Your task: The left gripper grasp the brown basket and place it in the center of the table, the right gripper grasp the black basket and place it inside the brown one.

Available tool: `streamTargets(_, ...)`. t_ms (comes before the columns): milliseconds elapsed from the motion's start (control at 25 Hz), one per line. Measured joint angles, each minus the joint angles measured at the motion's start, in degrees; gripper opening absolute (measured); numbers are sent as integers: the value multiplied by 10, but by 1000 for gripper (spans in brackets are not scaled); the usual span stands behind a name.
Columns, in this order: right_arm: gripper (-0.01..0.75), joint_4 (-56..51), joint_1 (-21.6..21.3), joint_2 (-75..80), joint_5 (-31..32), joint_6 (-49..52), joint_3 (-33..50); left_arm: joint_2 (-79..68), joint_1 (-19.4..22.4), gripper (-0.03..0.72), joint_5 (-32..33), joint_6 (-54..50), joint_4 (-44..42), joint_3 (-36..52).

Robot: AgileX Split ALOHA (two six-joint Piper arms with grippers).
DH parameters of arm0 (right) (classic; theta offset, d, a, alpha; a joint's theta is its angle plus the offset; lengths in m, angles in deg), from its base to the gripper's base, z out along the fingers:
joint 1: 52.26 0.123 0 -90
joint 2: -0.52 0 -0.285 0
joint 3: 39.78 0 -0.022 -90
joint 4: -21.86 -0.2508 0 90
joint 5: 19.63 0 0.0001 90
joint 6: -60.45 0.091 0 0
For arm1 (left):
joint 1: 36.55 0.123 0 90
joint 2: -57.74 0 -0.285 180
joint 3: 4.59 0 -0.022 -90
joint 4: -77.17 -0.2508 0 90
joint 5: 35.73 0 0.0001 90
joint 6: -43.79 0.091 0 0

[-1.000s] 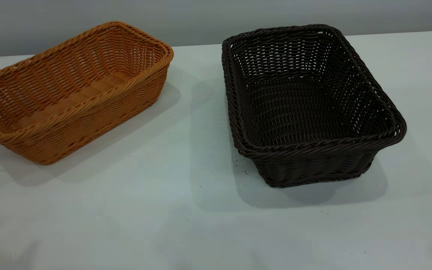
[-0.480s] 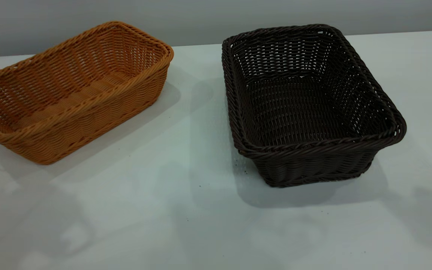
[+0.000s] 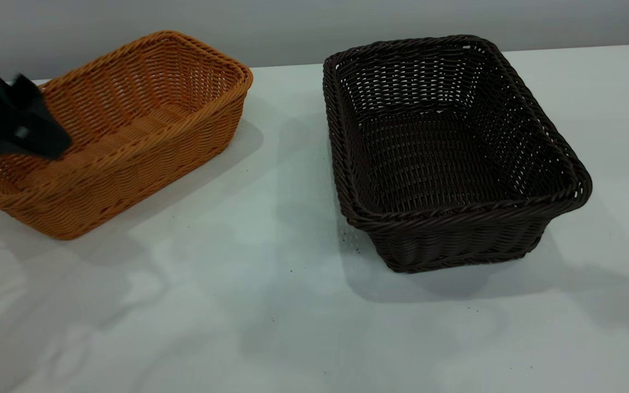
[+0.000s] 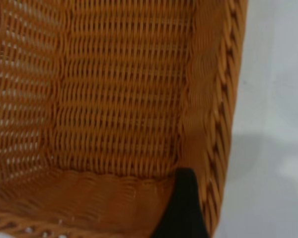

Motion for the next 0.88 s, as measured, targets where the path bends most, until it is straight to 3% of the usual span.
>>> streamTargets(480,566,-2,0,4,-20,13,0,-146,0,546,-27,0,0,-87)
streamTargets(880,564,-13,1,29,-31,65,0,-212,-2,546,-70,1,0,-106)
